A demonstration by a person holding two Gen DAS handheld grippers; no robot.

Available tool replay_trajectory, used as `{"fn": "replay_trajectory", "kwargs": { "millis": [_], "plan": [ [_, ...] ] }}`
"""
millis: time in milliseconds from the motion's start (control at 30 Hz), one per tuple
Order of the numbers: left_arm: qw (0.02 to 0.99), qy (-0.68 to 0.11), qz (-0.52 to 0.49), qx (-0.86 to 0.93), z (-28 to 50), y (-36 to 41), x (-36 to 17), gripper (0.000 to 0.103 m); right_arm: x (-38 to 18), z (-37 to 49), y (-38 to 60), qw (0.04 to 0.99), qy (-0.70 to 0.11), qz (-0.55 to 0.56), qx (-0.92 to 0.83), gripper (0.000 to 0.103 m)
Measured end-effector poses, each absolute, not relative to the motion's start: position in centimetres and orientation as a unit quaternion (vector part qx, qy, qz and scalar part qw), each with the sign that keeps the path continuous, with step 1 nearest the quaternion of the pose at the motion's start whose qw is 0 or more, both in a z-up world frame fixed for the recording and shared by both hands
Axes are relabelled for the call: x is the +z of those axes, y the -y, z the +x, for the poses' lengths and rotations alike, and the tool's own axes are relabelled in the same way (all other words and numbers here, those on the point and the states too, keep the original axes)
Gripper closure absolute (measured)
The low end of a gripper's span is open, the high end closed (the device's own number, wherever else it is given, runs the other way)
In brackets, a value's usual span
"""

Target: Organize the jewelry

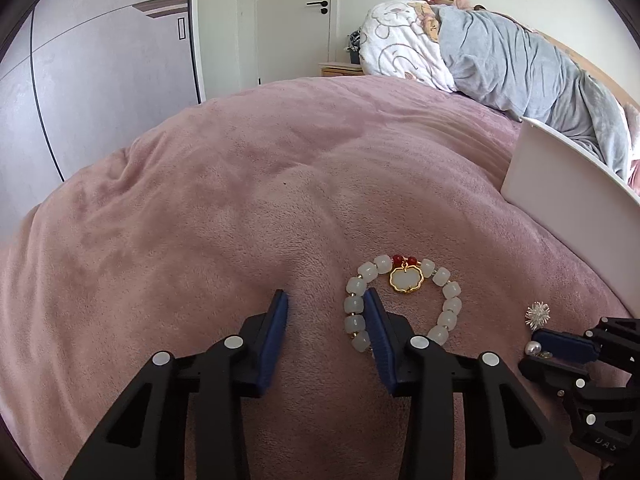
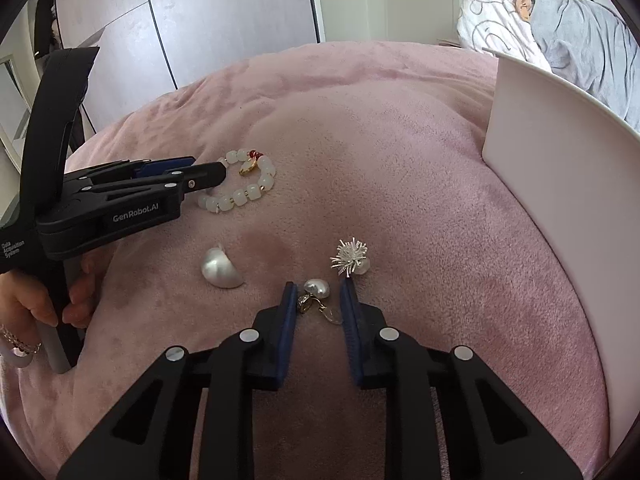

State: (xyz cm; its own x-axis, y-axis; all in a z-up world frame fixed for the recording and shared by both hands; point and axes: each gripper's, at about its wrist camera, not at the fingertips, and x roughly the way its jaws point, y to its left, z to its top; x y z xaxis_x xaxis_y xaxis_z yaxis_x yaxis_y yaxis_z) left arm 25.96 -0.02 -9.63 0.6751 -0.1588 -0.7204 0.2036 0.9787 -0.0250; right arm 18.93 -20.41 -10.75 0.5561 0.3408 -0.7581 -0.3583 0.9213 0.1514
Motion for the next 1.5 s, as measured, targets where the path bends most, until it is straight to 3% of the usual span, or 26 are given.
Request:
{"fn": "replay_trajectory", "kwargs": {
  "millis": [133,300,767,967,1200,1267,1500],
  "plan": [
    [0.916,-0.389,0.023,-0.094,25.4,-0.2,-9.6,0.068,-10.7,18.1,20.7,0.882,-0.427,0.001,0.201,0.081],
    [0.921,-0.380,-0.008,-0.090,23.6,-1.2,-8.7,0.087,-10.1,16.7,21.2,0.881,-0.421,0.018,0.216,0.082],
    [0.918,-0.378,-0.076,-0.093,15.5,-2.8,-7.7,0.088,-7.7,13.4,23.5,0.872,-0.412,0.073,0.254,0.082],
    [0.920,-0.370,-0.091,-0.091,13.0,-3.5,-6.0,0.088,-4.0,12.8,24.3,0.886,-0.377,0.073,0.261,0.082],
    [0.931,-0.339,-0.091,-0.100,11.5,-3.1,-0.8,0.089,3.9,11.9,27.5,0.913,-0.303,0.077,0.264,0.082],
    [0.935,-0.325,-0.089,-0.112,11.7,-2.2,1.2,0.097,5.8,11.7,28.6,0.916,-0.289,0.081,0.264,0.082],
    [0.942,-0.279,-0.083,-0.165,12.0,2.2,7.4,0.097,10.3,11.2,33.0,0.933,-0.265,0.030,0.240,0.082]
  ]
}}
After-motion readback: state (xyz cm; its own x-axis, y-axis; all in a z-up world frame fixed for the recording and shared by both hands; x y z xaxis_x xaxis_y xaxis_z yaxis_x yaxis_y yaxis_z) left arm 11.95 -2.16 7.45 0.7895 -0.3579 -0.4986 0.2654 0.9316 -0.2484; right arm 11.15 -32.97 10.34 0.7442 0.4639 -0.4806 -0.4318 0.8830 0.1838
